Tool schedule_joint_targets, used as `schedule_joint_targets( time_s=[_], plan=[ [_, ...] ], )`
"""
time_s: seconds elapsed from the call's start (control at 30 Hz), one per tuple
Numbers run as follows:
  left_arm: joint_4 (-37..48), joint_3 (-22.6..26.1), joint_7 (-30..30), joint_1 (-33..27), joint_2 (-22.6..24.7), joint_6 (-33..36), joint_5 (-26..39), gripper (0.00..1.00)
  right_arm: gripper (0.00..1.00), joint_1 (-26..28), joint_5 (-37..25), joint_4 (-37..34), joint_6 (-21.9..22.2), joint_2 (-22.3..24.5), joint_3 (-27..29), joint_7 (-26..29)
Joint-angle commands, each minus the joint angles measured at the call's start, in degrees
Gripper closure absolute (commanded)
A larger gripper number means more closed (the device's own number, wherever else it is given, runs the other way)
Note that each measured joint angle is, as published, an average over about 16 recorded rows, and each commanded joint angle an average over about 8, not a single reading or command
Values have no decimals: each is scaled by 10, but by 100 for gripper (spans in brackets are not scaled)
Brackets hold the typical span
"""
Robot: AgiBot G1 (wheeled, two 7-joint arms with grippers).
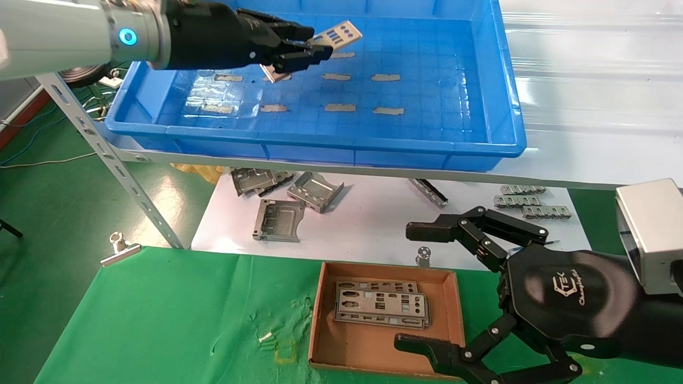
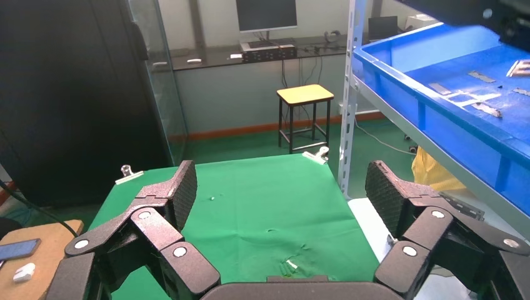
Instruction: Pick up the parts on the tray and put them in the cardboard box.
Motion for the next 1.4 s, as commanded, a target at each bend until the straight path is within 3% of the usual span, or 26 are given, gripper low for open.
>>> schedule_joint_targets(
  time_s=[0.03,0.3,0.6,0.73,0.9,1.1,1.23,1.4],
  plan=[
    [2,-4,6,-4,-3,7,-7,100,0,0,0,0,0,0,0,0],
    [9,-11,26,-21,-18,67,-18,100,0,0,0,0,0,0,0,0],
    [-19,-17,81,-12,-56,251,-38,100,0,0,0,0,0,0,0,0],
    [-73,-5,104,15,-72,293,-52,100,0,0,0,0,0,0,0,0],
    [-201,42,95,85,-101,297,-102,100,0,0,0,0,0,0,0,0],
    [-319,132,73,186,-112,287,-162,100,0,0,0,0,0,0,0,0],
    [-298,175,90,235,-79,249,-152,100,0,0,0,0,0,0,0,0],
    [-222,187,149,268,-28,184,-129,100,0,0,0,0,0,0,0,0]
  ],
)
